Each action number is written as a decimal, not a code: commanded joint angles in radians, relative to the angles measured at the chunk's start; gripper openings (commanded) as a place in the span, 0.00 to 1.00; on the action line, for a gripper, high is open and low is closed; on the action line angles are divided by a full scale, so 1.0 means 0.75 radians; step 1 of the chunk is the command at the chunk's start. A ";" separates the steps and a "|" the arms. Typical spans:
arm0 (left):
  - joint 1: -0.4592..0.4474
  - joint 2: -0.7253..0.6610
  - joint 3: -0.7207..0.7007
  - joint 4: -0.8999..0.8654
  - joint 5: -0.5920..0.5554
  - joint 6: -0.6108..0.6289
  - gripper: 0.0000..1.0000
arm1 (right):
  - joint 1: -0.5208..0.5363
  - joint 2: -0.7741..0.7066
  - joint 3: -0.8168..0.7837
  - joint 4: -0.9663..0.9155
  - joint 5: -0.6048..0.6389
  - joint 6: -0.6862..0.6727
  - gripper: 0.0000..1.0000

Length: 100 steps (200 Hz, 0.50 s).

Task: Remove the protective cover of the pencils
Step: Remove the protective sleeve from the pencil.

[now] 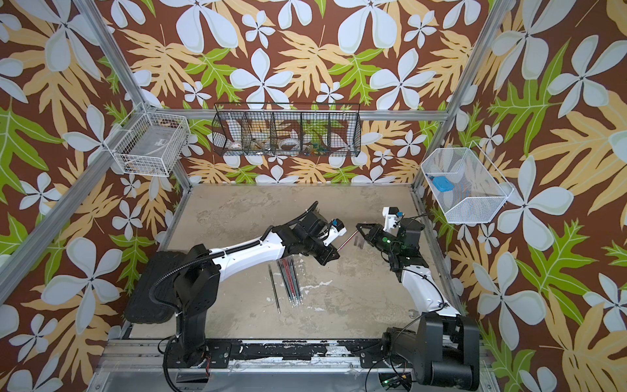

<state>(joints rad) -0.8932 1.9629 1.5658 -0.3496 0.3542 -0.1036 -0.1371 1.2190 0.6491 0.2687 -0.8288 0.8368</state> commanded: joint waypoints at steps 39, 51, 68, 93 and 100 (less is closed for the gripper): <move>-0.003 -0.016 0.009 -0.034 0.004 0.005 0.00 | -0.072 0.010 0.020 0.041 0.060 -0.062 0.00; -0.003 -0.014 0.007 -0.035 0.007 0.006 0.00 | -0.085 0.017 0.027 0.029 0.067 -0.074 0.00; -0.003 -0.015 0.004 -0.035 0.008 0.005 0.00 | -0.097 0.028 0.044 0.021 0.074 -0.087 0.00; -0.003 -0.017 0.004 -0.031 0.004 -0.001 0.00 | -0.109 0.034 0.060 0.025 0.104 -0.087 0.00; -0.002 -0.016 0.003 -0.031 0.004 -0.001 0.00 | -0.110 0.040 0.070 0.022 0.109 -0.088 0.00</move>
<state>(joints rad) -0.8948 1.9629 1.5661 -0.2962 0.3481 -0.1032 -0.2039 1.2385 0.6792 0.2443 -0.9024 0.8215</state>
